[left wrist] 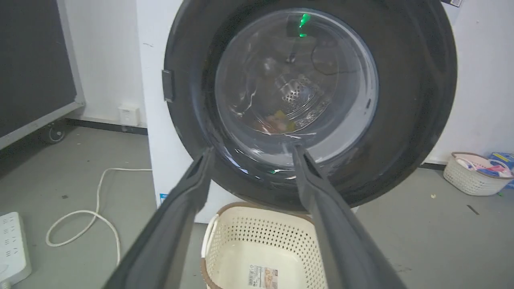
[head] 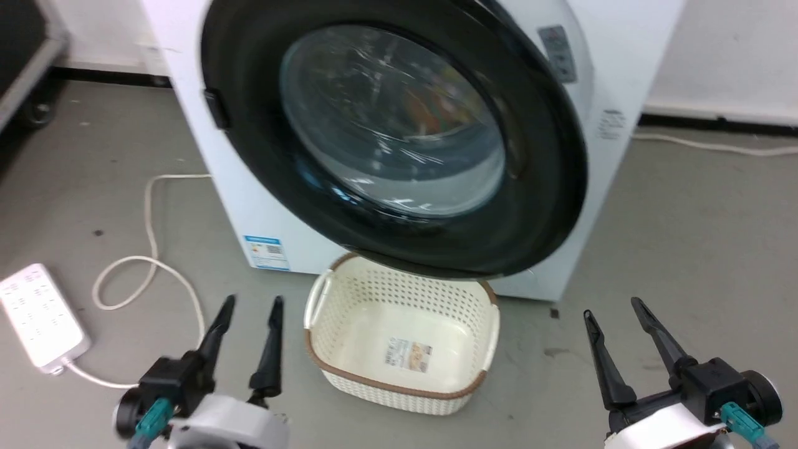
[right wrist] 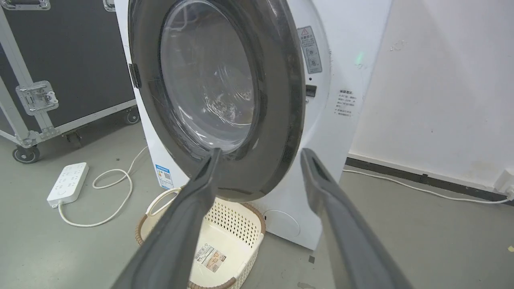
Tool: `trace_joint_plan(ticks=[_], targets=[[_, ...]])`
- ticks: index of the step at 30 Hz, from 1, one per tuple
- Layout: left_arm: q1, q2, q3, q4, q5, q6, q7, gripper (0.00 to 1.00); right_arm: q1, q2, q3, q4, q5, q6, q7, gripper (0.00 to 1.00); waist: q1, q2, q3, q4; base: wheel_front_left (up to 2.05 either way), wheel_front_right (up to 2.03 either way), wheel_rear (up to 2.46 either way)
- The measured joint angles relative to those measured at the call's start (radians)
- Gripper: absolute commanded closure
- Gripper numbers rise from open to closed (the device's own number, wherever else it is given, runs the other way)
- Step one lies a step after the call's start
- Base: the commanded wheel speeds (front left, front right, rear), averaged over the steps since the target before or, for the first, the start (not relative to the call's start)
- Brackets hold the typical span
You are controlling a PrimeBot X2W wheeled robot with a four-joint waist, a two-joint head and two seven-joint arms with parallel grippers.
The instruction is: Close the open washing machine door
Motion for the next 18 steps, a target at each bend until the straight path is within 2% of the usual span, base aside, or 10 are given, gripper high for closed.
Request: trace_joint_plan(ticks=[4,9,10,11,18], targets=[[0.05,-0.044,0.07,-0.033,0.105,0.009,0.0,0.0,0.004,0.0,0.004,0.0,-0.011,0.0,0.0,0.0,0.0001,0.0,-0.018,0.027,0.0,0.0,0.0],[0.079,-0.062,0.082,-0.045,0.204,-0.007,0.0,0.0,0.018,0.001,0.01,0.011,-0.007,0.0,0.0,0.0,0.0001,0.0,-0.019,0.047,0.0,0.0,0.0],[0.08,-0.064,0.081,-0.046,0.22,-0.009,0.0,0.0,0.019,0.002,0.012,0.019,-0.004,0.0,0.0,0.84,0.0001,0.0,-0.017,0.051,0.0,0.0,0.0],[0.08,-0.067,0.08,-0.046,0.232,-0.01,0.0,0.0,0.02,0.002,0.014,0.027,-0.005,0.0,0.0,1.0,0.0002,0.0,-0.014,0.053,0.0,0.0,0.0],[0.074,-0.095,0.083,-0.058,0.27,-0.01,0.0,0.0,-0.028,-0.01,0.06,0.031,-0.005,0.0,0.0,1.0,0.0003,0.0,0.048,0.069,0.0,0.0,0.0]])
